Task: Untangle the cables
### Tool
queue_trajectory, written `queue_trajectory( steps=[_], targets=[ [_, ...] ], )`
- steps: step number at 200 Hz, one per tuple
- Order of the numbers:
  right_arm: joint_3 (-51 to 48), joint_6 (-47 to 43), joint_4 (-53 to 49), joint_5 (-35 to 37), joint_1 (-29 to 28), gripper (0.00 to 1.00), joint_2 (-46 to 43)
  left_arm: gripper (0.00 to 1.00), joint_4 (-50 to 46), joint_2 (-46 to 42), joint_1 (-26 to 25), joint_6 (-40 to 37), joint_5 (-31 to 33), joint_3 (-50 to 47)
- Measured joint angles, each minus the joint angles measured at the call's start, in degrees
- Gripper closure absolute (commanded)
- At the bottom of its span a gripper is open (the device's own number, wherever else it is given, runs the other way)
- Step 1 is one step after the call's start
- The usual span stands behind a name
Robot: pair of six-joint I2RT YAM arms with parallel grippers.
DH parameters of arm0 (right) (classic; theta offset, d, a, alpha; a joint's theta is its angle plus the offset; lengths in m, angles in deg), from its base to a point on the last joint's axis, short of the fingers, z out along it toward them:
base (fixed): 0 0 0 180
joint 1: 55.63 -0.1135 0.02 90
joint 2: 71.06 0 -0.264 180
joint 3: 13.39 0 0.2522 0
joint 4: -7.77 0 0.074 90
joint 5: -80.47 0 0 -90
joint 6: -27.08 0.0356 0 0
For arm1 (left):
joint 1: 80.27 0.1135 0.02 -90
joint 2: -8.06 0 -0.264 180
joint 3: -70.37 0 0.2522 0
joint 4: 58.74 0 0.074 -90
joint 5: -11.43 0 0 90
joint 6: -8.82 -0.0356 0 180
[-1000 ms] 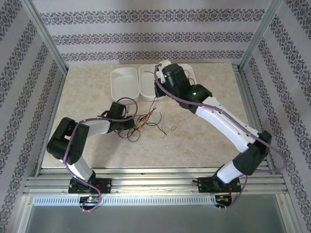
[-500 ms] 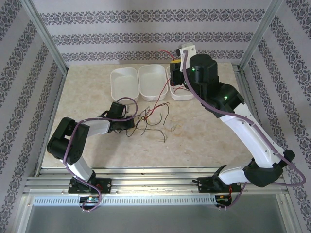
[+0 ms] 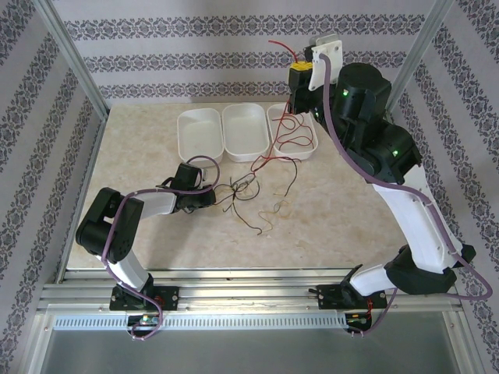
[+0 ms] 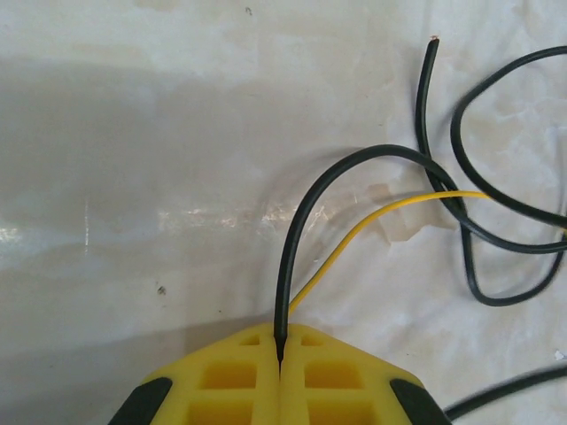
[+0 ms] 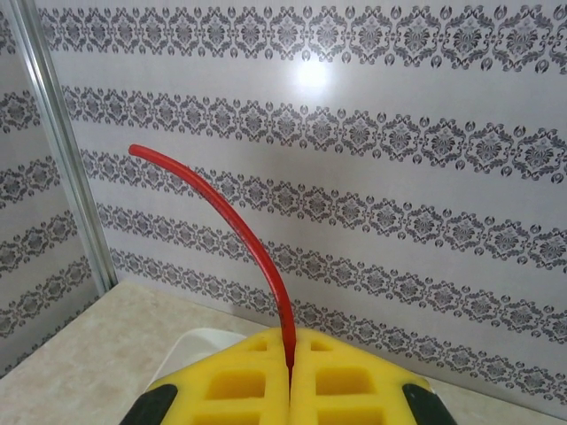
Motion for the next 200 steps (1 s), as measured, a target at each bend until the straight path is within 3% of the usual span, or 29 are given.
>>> queue_trajectory(
  steps=[42,80,113,150,200],
  targets=[
    [-1.9,0.5,-0.1,-0.2,0.0,1.0,2.0,0.75,4.6,-1.5,0.0,1.6,-4.1,3.4],
    [-2.5,2.1,-0.5,-1.0,0.0,1.0,4.7,0.52,12.6,-9.2,-0.1,0.4,-7.4,4.9],
    [-2.5,3.3,-0.7,-2.5,0.0,1.0,5.4,0.3,19.9,-14.2,-1.6,-4.8,-11.7,4.2],
    [-0.8,4.4,-1.7,-2.8,0.0,1.0,6.6,0.08,22.3,-15.8,-8.5,-14.5,-12.6,1.6],
    [2.7,6.4,-3.6,-2.7,0.0,1.0,7.7,0.05,40.4,-6.3,-16.5,-21.1,-8.9,-9.8]
  ],
)
